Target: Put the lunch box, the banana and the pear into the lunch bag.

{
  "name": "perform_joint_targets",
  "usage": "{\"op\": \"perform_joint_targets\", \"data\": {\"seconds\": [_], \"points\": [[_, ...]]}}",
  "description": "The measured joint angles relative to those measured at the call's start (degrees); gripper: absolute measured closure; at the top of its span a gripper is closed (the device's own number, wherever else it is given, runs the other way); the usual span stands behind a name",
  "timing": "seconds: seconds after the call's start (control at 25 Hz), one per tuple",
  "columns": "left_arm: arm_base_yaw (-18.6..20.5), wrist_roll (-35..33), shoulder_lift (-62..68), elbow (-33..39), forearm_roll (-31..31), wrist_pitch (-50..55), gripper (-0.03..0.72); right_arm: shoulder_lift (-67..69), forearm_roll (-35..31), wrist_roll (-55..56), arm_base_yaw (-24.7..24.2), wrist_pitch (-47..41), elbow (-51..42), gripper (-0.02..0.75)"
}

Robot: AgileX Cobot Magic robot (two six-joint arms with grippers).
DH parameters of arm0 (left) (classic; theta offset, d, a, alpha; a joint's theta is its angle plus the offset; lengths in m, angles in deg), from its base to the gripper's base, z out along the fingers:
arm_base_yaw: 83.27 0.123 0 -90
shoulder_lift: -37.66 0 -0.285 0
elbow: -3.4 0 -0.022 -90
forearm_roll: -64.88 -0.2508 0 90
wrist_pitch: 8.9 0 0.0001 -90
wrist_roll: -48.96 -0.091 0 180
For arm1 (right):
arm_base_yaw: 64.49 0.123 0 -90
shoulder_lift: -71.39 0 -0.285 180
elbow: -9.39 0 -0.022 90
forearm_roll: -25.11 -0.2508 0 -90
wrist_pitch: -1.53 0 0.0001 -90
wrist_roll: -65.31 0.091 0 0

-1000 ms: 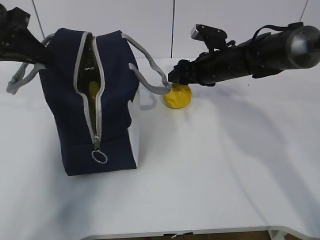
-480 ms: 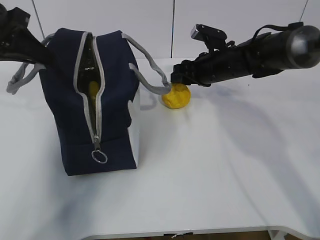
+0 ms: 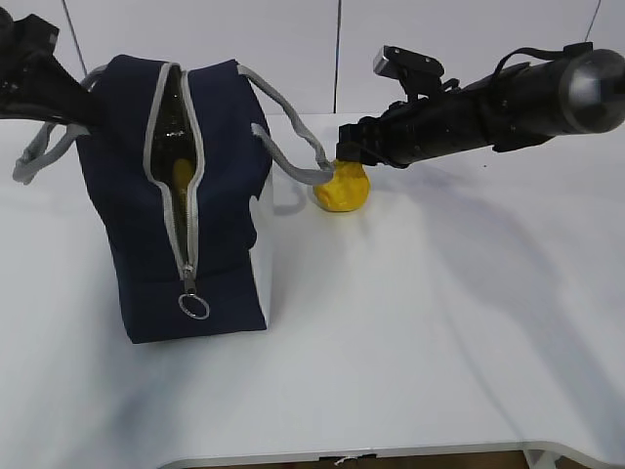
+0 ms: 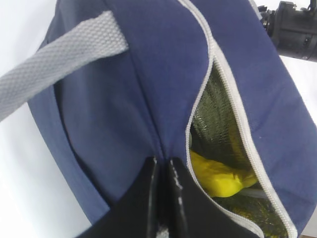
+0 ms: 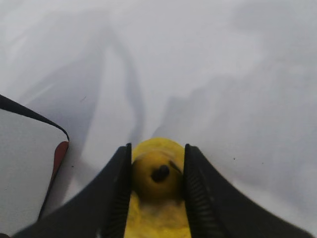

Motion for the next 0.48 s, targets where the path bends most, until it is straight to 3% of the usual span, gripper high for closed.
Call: {"op": "perform_joint_targets", "data": {"seconds": [0.48], "points": [[0.00,0.00,0.00,0.00,0.00,0.00,0.702,-2.89,0.00,0.04,0.00,3.02,0.00,0.468]]}}
